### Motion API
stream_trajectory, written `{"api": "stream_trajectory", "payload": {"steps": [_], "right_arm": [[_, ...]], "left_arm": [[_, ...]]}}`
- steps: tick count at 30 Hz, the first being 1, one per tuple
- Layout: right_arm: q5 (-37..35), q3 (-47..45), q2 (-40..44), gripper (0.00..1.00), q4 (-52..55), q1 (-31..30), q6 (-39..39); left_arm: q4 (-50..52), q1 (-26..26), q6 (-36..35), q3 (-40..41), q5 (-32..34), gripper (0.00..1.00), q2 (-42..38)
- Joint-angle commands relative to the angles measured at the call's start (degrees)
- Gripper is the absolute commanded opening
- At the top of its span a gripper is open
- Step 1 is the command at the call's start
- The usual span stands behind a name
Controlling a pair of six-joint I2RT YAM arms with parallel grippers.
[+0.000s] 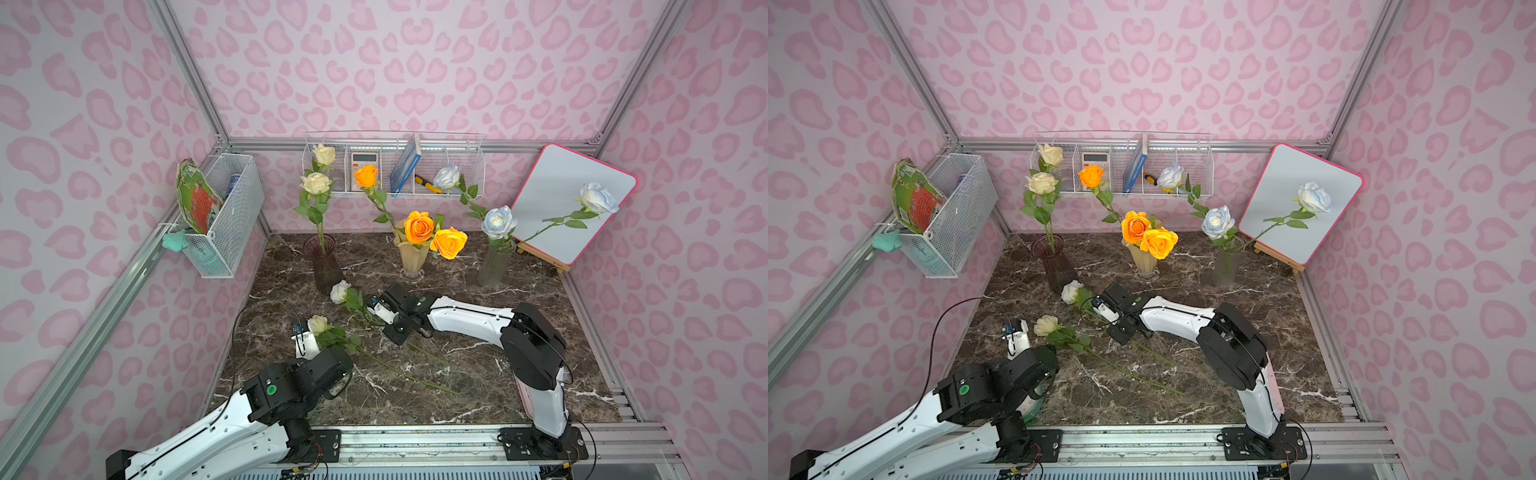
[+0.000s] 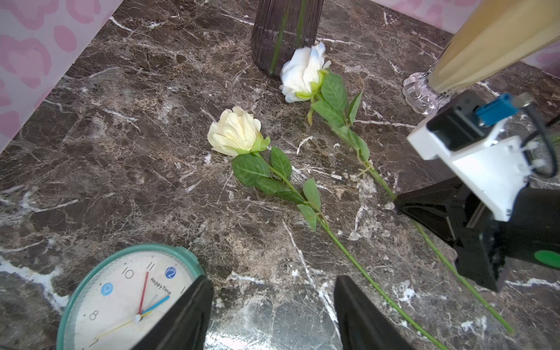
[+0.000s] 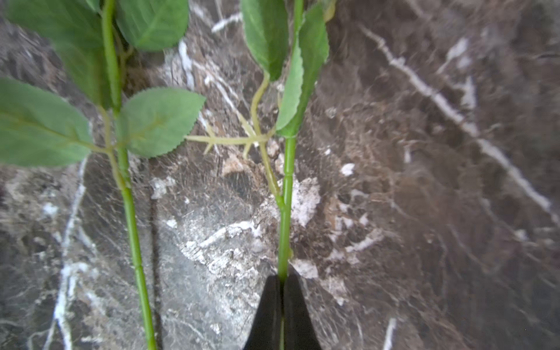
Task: Arrange the flowers in different vases according to their colors
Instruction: Pick up the flower at the center of the board.
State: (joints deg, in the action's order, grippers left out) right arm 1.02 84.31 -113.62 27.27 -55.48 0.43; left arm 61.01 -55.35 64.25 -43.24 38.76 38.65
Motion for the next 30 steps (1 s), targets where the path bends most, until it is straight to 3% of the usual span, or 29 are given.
{"api": "stream_trajectory", "payload": {"steps": [1,14,23,30], "right_arm": [[-0.8,1.23,3.13,0.0,-0.58,-0.05,1.32],[-2.8,8.66,18.72,0.0,-6.79,-2.02,-0.73],[1.11,25.13,21.06,0.0,-6.14,-4.02,-4.0],[-5.65,32.59,27.69,0.0,-11.73,-2.34,-5.89]], "left_arm": [[-1.5,0.02,-2.63,0.28,-0.83,0.68,-1.19],[-6.3,0.02,-10.1,2.85,-4.56,0.68,-10.66],[-6.97,0.07,-10.02,3.27,-5.63,0.67,-10.33],[-7.49,0.0,-10.45,3.5,-6.07,0.67,-9.9]]}}
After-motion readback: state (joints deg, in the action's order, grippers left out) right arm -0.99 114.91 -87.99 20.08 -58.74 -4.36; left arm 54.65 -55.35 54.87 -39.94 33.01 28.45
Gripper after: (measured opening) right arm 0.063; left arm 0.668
